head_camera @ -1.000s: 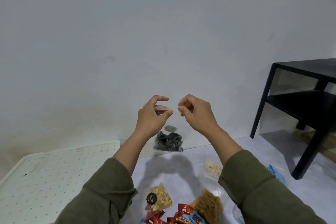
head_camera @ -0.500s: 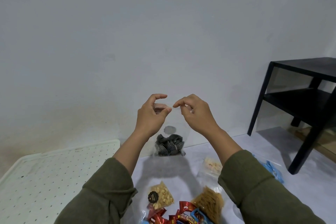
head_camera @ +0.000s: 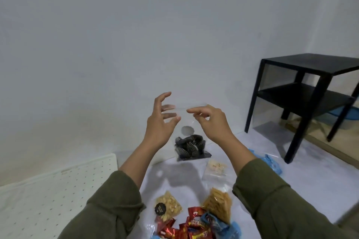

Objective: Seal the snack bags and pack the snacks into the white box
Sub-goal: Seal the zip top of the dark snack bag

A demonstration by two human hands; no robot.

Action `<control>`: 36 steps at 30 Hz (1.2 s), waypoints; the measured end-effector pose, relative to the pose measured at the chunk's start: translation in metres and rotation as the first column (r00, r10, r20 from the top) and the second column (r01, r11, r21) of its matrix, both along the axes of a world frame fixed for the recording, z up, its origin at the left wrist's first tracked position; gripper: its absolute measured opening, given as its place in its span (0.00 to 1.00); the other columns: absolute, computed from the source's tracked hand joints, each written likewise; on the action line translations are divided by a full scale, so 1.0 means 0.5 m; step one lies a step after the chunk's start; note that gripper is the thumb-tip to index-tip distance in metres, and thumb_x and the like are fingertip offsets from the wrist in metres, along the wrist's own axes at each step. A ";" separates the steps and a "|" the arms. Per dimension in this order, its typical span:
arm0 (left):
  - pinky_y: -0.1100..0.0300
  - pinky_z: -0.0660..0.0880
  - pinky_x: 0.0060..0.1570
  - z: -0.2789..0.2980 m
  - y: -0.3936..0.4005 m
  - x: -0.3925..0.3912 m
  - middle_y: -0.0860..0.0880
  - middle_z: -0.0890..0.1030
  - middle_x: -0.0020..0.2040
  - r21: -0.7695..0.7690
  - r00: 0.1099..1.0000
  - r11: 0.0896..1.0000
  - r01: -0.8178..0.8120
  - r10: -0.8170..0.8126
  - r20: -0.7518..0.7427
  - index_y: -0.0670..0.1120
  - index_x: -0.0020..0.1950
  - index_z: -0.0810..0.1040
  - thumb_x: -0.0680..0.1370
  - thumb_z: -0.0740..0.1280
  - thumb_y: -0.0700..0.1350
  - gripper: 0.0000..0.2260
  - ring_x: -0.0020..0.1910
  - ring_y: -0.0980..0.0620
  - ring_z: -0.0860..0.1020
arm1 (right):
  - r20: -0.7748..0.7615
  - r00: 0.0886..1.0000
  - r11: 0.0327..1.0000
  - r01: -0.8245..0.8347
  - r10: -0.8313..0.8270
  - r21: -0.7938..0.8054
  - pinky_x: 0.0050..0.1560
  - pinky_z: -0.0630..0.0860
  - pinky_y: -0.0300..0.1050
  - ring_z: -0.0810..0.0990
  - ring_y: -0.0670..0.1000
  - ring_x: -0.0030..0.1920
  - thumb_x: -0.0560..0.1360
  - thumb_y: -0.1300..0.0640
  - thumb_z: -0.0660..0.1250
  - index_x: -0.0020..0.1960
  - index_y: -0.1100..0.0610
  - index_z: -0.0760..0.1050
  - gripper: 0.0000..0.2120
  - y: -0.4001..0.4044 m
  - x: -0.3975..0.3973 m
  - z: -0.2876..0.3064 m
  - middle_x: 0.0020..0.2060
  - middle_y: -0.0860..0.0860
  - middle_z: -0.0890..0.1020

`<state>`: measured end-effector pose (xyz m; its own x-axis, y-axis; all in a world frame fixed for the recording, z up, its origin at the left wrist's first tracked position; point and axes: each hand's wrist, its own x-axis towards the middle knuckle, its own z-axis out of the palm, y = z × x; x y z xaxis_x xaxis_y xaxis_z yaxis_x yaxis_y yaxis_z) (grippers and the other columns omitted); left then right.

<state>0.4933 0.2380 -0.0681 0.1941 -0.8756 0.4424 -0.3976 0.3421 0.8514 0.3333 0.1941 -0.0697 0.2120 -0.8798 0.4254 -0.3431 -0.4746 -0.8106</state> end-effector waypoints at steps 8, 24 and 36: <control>0.76 0.73 0.44 -0.081 -0.060 -0.047 0.50 0.70 0.59 0.007 0.966 0.997 0.078 -0.078 0.247 0.64 0.53 0.72 0.74 0.67 0.33 0.24 0.49 0.60 0.77 | 0.022 0.996 0.993 0.081 -0.083 0.082 0.48 0.71 0.31 0.76 0.47 0.46 0.76 0.66 0.63 0.51 0.50 0.82 0.14 -0.028 -0.050 -0.040 0.46 0.48 0.79; 0.82 0.68 0.43 -0.300 -0.263 -0.074 0.51 0.67 0.58 0.246 0.951 0.933 -0.262 0.207 0.230 0.60 0.56 0.75 0.74 0.66 0.32 0.23 0.46 0.54 0.76 | -0.085 0.981 0.931 -0.138 0.176 0.339 0.40 0.69 0.27 0.74 0.45 0.39 0.75 0.64 0.65 0.52 0.51 0.81 0.11 -0.316 -0.044 -0.254 0.43 0.49 0.80; 0.82 0.68 0.42 -0.445 -0.348 -0.053 0.45 0.67 0.62 0.434 0.895 0.787 -0.438 0.338 0.291 0.54 0.58 0.77 0.74 0.64 0.29 0.22 0.51 0.50 0.74 | -0.198 0.914 0.872 -0.246 0.354 0.423 0.47 0.72 0.29 0.77 0.46 0.48 0.77 0.63 0.63 0.56 0.54 0.79 0.11 -0.442 0.013 -0.413 0.53 0.50 0.81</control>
